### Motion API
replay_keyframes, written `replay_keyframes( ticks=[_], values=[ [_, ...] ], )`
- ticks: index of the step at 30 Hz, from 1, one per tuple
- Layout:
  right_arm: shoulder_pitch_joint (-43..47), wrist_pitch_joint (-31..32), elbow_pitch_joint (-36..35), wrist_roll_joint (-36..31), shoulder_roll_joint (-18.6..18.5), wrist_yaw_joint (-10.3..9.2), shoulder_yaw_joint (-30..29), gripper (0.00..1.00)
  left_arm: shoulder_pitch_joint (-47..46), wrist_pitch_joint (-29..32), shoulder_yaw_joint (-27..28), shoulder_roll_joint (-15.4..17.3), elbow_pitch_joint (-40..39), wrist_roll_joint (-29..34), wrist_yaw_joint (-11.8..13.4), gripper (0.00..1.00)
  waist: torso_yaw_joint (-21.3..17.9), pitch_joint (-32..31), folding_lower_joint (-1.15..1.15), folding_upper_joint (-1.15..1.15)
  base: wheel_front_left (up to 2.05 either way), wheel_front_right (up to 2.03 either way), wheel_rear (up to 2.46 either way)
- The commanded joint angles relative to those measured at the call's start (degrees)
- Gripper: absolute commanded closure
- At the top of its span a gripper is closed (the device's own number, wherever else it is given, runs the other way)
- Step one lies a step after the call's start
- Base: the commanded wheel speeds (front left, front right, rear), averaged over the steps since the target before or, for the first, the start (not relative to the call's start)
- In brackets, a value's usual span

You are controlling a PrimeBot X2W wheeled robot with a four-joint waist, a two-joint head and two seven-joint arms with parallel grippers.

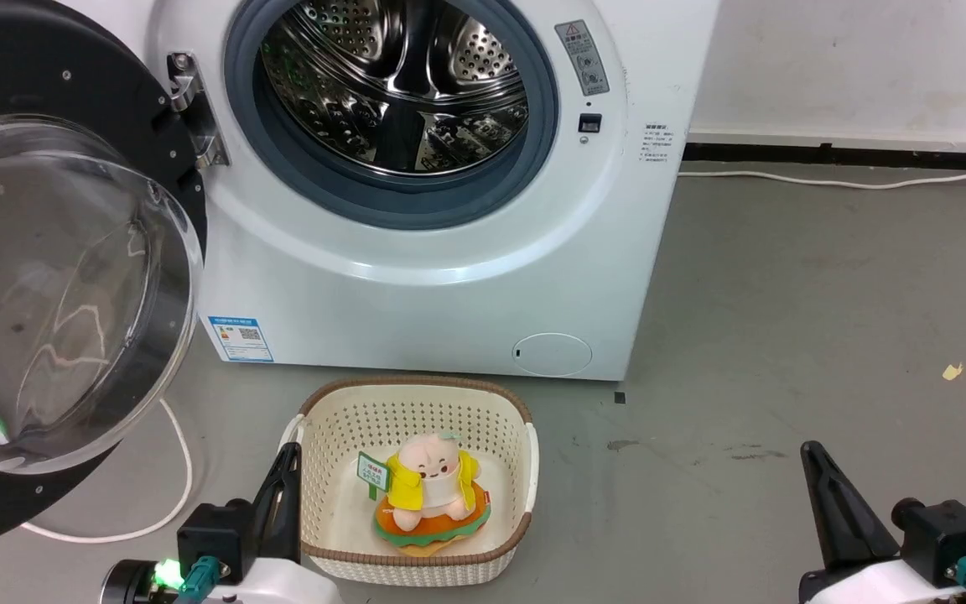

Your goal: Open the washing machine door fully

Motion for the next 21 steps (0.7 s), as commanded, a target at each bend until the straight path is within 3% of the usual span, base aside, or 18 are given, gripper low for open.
replay_keyframes(
  ticks=[1, 21],
  values=[
    [-0.87, 0.33, -0.23, -0.42, 0.1, 0.02, 0.2, 1.0, -0.85, 0.34, 0.41, -0.11, -0.21, 0.51, -0.34, 1.0, -0.05, 0.01, 0.0, 0.0, 0.0, 0.0, 0.0],
    [-1.95, 2.2, -0.34, -1.57, 0.13, 0.03, 1.11, 1.0, -1.25, 2.0, 2.34, -1.28, -0.9, 2.47, -1.28, 1.0, -0.82, 0.13, 0.0, 0.0, 0.0, 0.0, 0.0]
  ],
)
